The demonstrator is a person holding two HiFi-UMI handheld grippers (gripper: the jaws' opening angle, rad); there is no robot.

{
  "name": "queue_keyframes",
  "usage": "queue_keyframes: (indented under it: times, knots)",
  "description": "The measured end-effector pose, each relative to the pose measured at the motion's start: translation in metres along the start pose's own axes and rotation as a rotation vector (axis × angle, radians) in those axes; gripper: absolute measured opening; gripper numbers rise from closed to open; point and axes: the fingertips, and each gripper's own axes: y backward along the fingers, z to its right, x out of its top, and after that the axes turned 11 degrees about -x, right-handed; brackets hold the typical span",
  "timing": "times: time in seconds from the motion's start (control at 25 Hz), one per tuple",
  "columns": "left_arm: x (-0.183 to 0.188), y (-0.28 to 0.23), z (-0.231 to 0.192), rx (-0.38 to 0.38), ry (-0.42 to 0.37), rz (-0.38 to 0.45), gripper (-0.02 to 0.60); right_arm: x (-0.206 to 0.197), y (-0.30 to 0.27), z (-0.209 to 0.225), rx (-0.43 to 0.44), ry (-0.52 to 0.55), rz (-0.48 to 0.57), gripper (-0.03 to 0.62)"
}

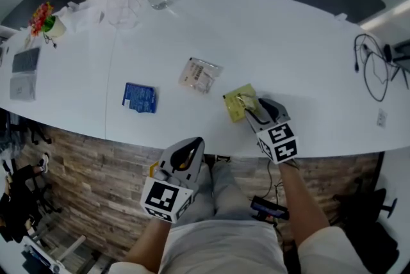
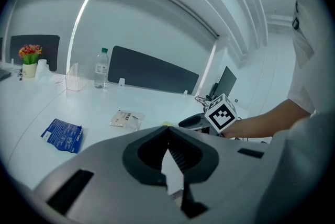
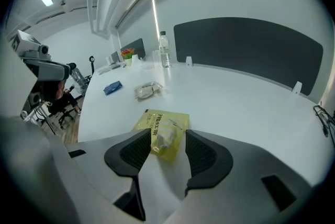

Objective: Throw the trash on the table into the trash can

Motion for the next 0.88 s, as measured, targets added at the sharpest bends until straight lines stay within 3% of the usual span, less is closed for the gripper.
queue_keyframes:
  times: [0.12, 0.2, 0.28, 0.88]
  knots:
    - [-0.002, 0.001, -0.002, 0.005, 0.004, -0.006, 0.003, -0.004, -0.005, 0.0, 0.001, 0.004, -0.026, 0.206]
    - [-0.003, 0.003, -0.004, 0.013, 0.011, -0.008, 0.003, -0.004, -0.005, 0.001, -0.008, 0.003, -0.028, 0.107]
    - [-0.004, 0.005, -0.005, 0.015, 0.013, -0.005, 0.003, -0.002, -0.003, 0.001, -0.012, -0.002, -0.022, 0.062]
    - [0.009, 0.025, -0.002, 0.055, -0.023, 0.041, 0.003, 0.014, 0.034, -0.01, 0.063, -0.047, 0.041, 0.051]
